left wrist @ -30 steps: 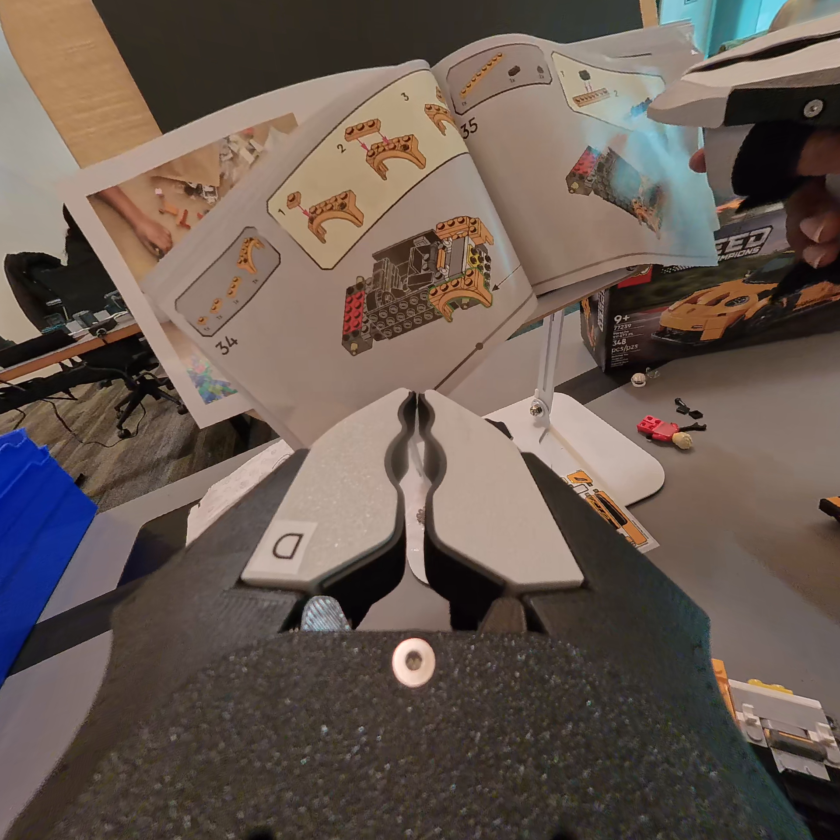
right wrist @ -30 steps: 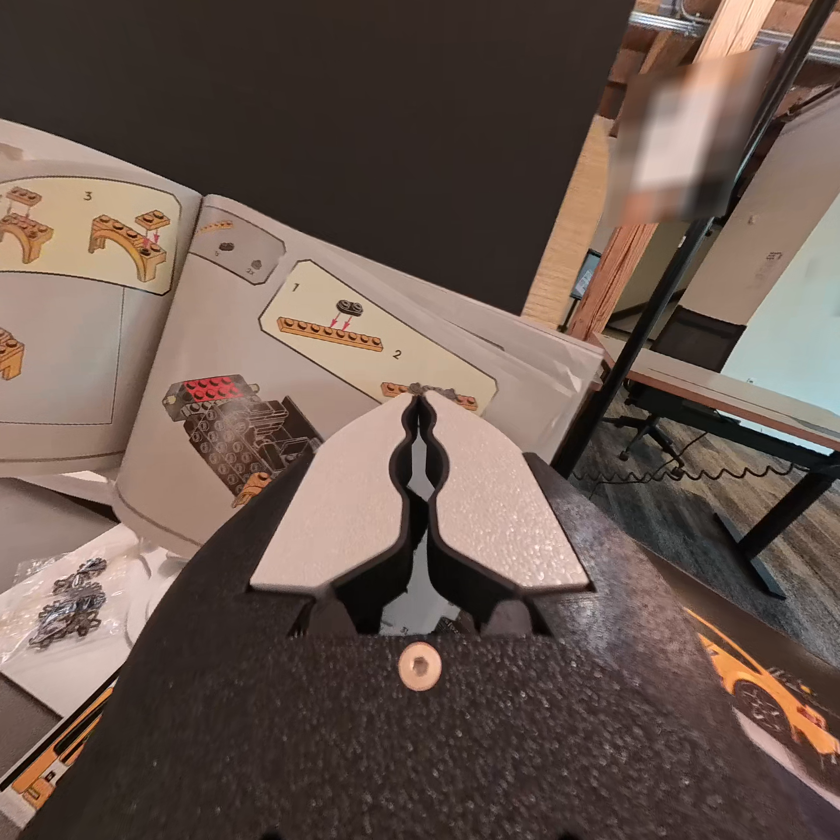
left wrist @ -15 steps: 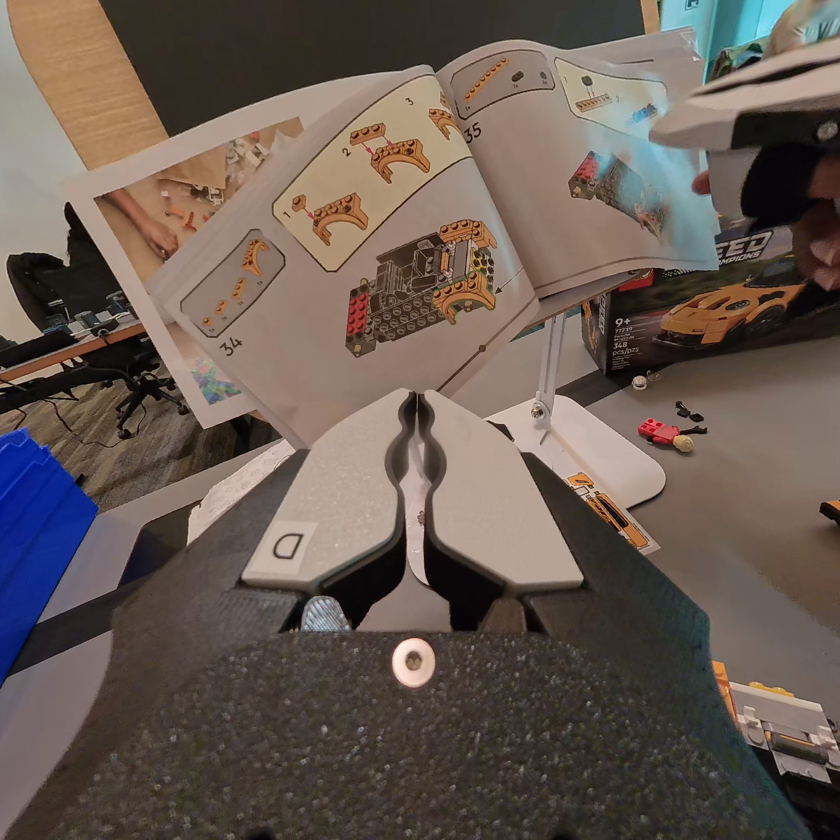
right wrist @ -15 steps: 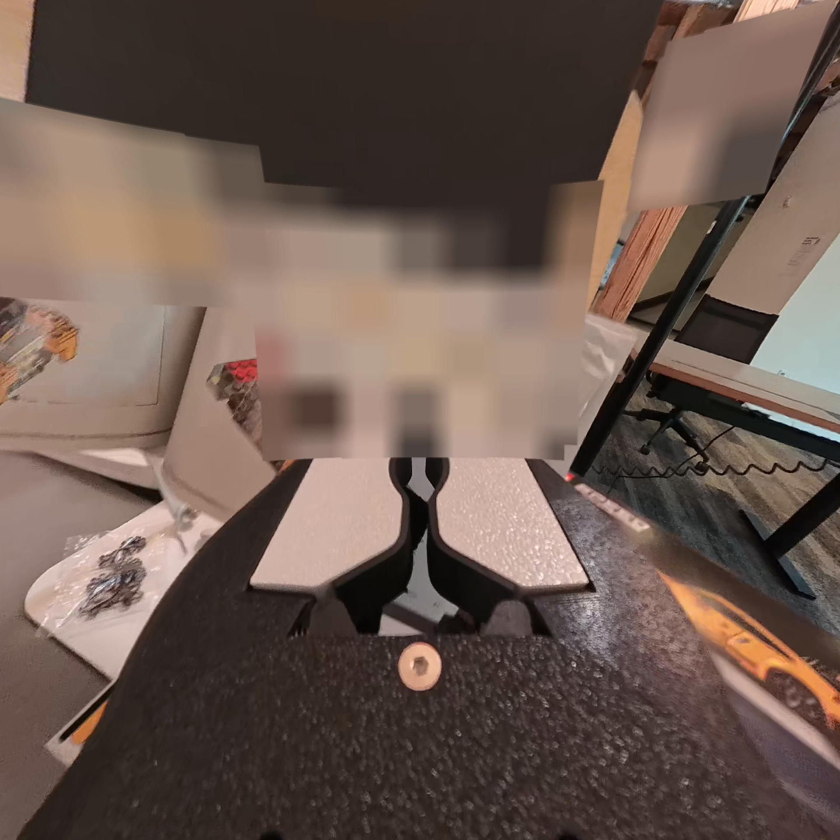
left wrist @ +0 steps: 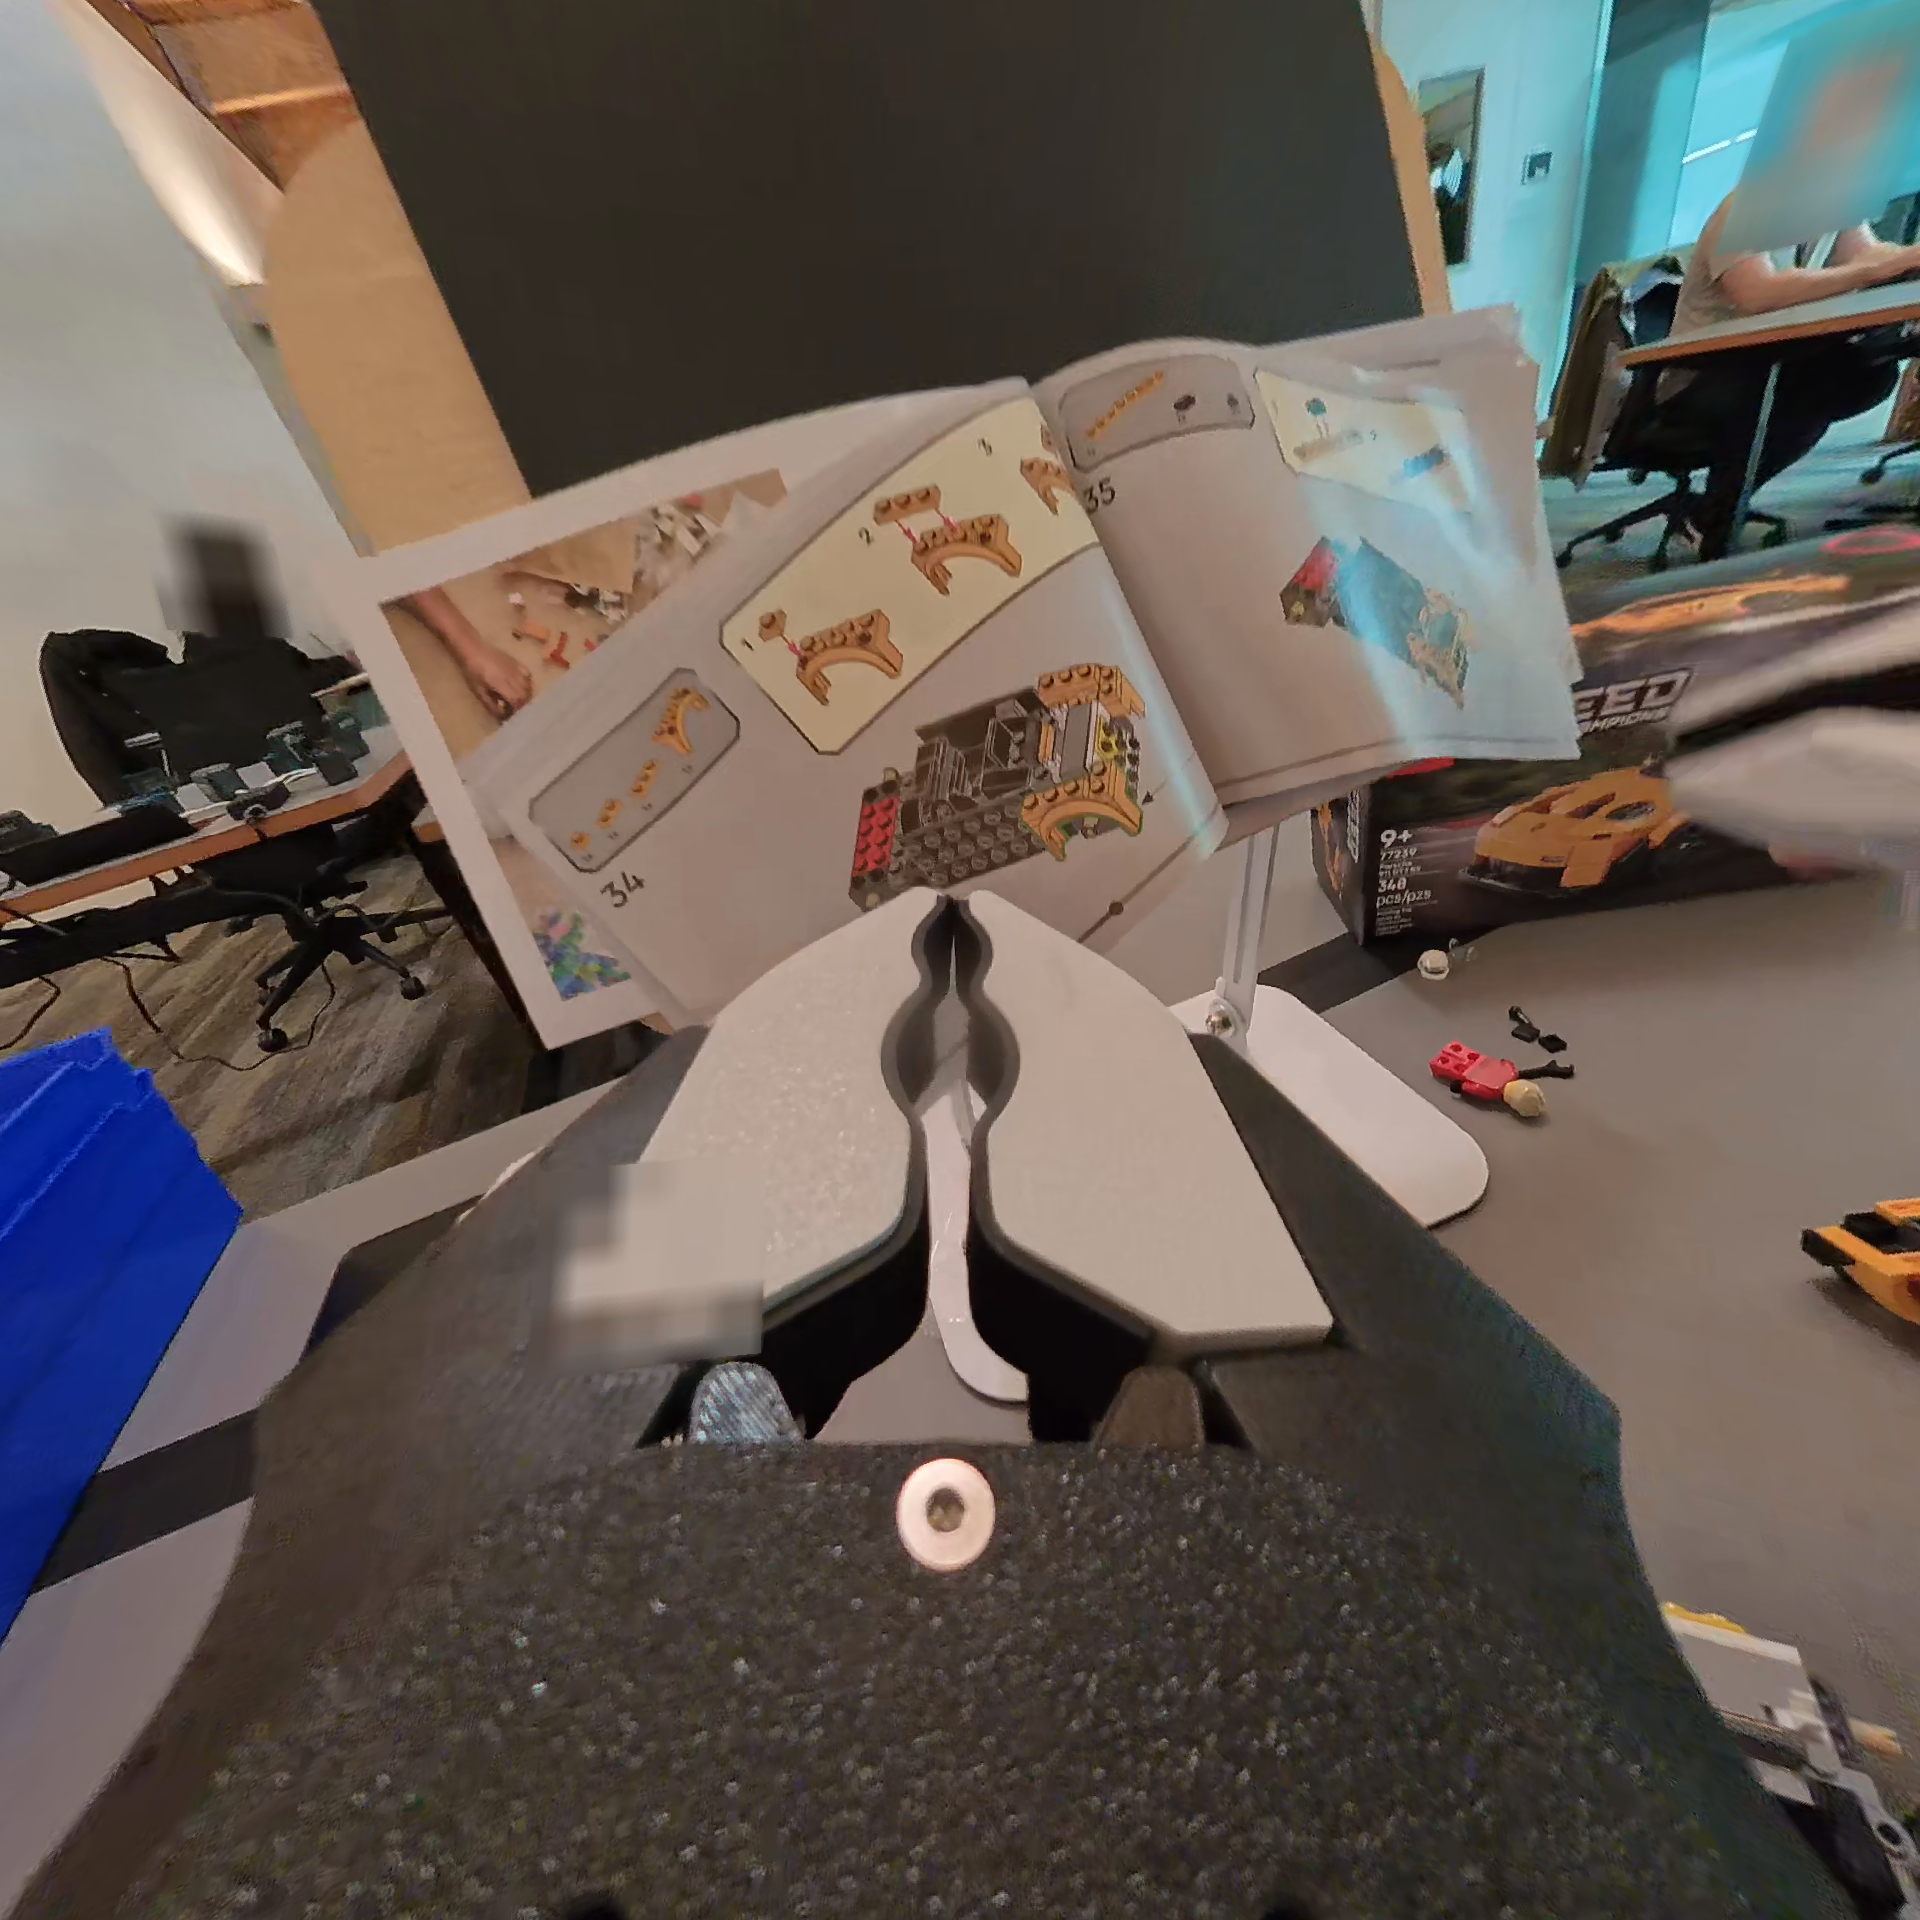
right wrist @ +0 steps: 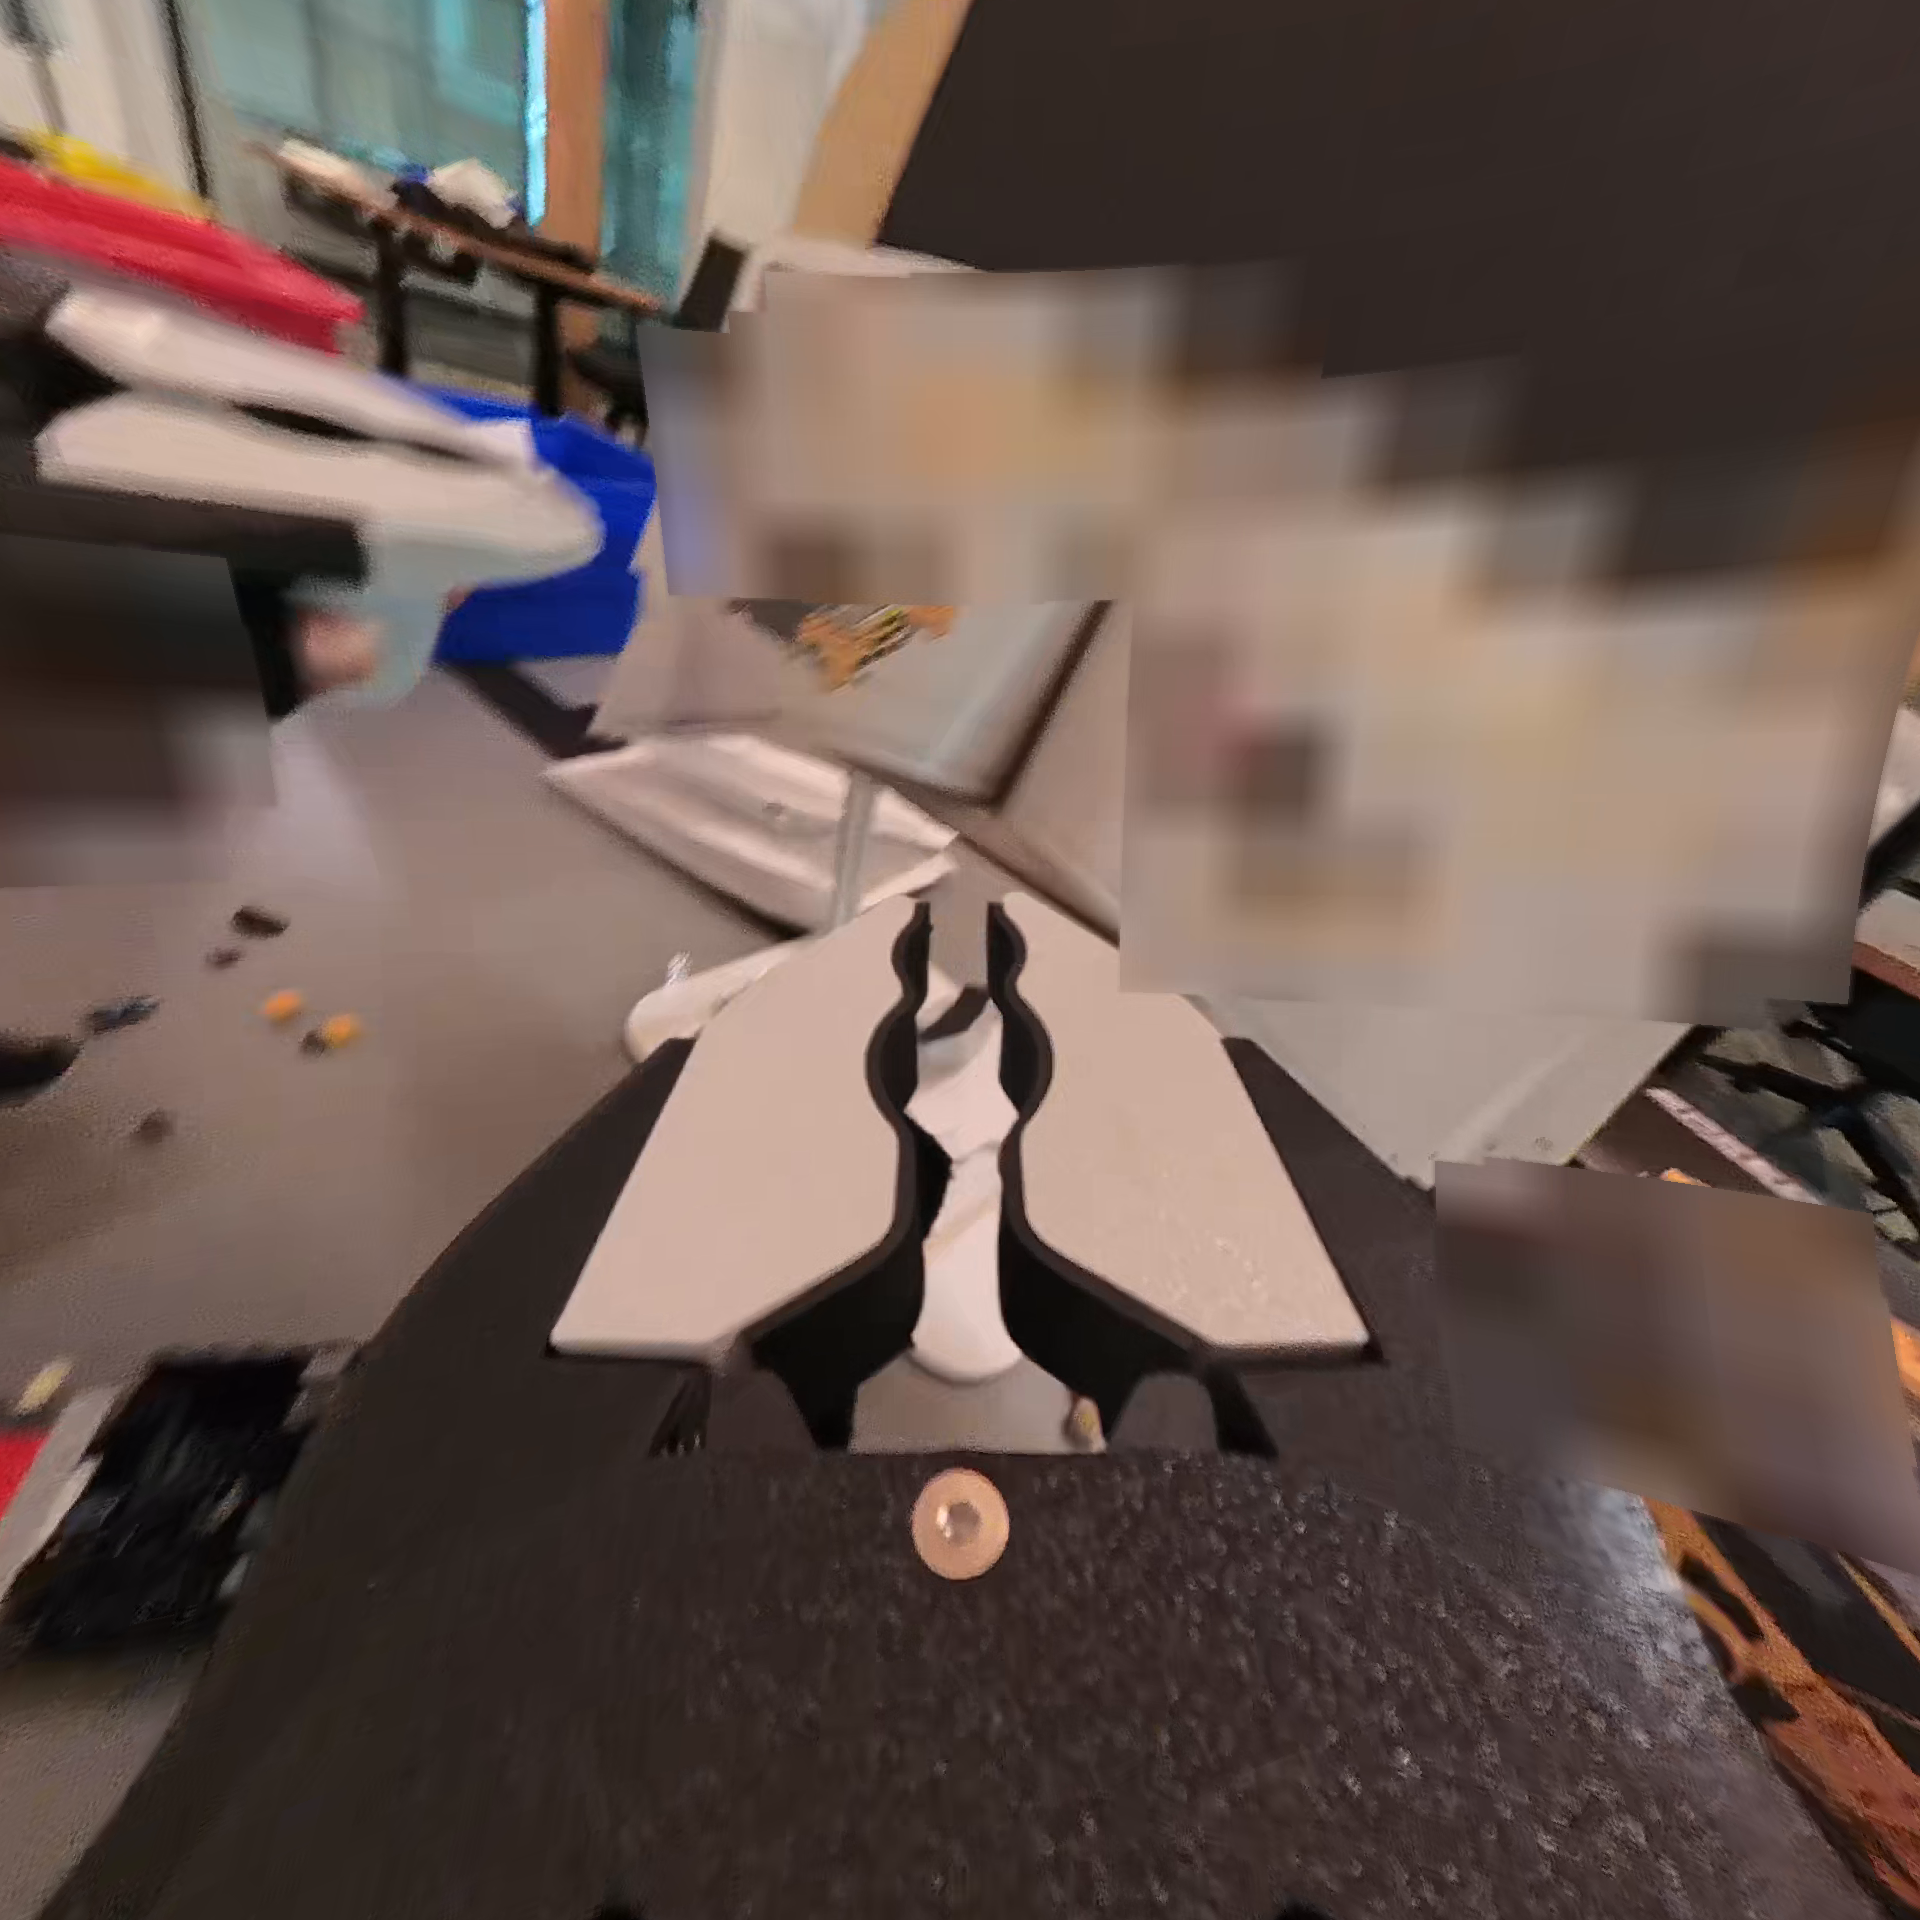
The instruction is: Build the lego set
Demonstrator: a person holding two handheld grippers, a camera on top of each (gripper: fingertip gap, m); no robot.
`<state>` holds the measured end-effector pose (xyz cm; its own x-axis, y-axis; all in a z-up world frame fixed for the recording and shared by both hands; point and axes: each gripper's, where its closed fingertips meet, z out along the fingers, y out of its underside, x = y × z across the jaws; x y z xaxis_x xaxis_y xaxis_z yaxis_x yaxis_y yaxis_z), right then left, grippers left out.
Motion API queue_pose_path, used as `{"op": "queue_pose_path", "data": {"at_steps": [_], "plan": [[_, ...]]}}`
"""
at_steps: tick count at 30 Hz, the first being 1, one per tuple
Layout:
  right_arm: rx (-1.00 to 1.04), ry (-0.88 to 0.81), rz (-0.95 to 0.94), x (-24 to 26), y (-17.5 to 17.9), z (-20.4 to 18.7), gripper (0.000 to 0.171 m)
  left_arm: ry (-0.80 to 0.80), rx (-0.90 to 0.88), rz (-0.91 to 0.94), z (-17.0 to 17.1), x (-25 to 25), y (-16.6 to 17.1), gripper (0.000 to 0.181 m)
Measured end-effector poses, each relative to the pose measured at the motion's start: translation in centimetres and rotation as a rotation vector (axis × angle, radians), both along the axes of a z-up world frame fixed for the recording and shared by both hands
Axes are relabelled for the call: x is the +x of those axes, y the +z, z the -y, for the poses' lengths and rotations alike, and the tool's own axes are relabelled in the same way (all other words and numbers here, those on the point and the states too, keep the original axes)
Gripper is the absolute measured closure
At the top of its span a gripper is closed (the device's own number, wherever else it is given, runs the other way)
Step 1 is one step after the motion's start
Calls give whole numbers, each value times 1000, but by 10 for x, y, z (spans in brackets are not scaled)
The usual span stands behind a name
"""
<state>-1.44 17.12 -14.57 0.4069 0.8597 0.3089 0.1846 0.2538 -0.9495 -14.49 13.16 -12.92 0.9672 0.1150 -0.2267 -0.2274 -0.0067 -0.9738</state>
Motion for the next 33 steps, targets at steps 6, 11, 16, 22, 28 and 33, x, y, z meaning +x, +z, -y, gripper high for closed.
{"op": "queue_pose_path", "data": {"at_steps": [6, 11, 16, 22, 28, 33], "plan": [[-125, 95, 127, 32, -43, 30, 147, -58, 109, -48, 30, 18, 57, 181], [-189, 261, 299, 37, -81, 57, 140, -273, 65, -107, 78, 60, 102, 181], [-177, 390, 491, 27, -135, 89, 138, -569, -311, -122, 75, 122, 14, 143], [-167, 449, 631, 21, -172, 105, 127, -597, -820, -111, 100, 133, -172, 105], [-225, 470, 675, 16, -189, 108, 112, -501, -887, -141, 95, 127, -213, 76], [-214, 486, 700, 18, -192, 113, 121, -547, -902, -88, 99, 121, -214, 106]]}}
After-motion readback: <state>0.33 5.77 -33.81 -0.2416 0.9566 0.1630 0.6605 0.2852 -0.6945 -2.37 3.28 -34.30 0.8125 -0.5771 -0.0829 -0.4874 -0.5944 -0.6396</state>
